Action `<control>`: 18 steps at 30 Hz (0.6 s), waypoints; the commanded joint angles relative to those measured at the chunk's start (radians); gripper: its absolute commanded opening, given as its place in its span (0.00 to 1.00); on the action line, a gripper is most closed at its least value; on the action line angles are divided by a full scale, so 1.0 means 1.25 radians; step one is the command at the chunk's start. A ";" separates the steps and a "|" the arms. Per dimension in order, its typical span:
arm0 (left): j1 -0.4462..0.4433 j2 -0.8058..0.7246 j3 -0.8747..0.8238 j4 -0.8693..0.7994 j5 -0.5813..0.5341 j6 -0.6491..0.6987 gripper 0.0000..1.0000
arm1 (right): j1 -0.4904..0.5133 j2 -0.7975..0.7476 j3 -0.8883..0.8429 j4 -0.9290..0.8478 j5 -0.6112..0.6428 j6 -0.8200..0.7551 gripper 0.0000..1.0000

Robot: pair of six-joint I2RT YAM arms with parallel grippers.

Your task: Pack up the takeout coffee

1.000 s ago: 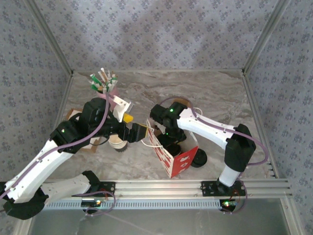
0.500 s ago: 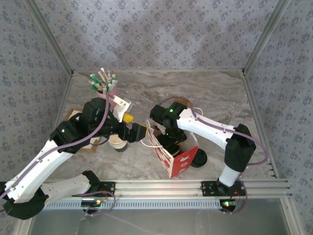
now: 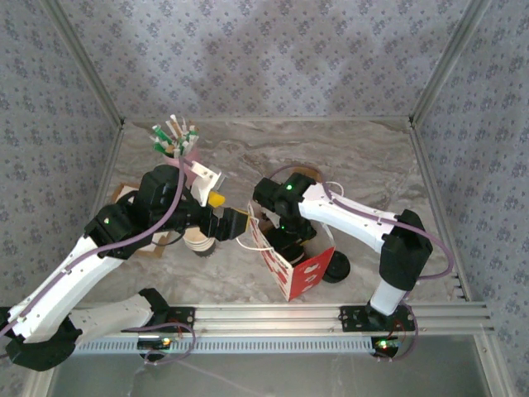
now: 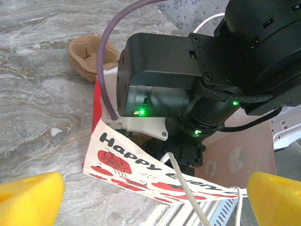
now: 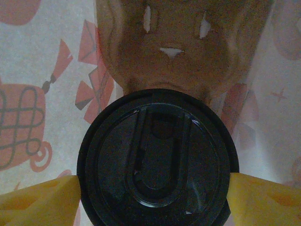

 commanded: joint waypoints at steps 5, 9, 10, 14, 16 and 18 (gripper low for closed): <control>-0.004 0.006 0.025 0.000 -0.006 0.011 0.99 | 0.008 -0.027 0.021 -0.048 0.020 0.005 0.83; -0.004 0.005 0.027 -0.001 -0.006 0.013 1.00 | 0.011 -0.028 0.028 -0.054 0.025 0.007 0.83; -0.005 0.006 0.026 -0.001 -0.006 0.013 0.99 | 0.011 -0.028 0.029 -0.055 0.025 0.007 0.83; -0.005 0.008 0.028 0.001 -0.006 0.014 0.99 | 0.013 -0.029 0.036 -0.059 0.029 0.009 0.84; -0.004 0.009 0.028 0.001 -0.005 0.015 0.99 | 0.015 -0.029 0.037 -0.059 0.029 0.009 0.85; -0.005 0.008 0.029 0.000 -0.005 0.015 0.99 | 0.016 -0.029 0.039 -0.060 0.030 0.010 0.85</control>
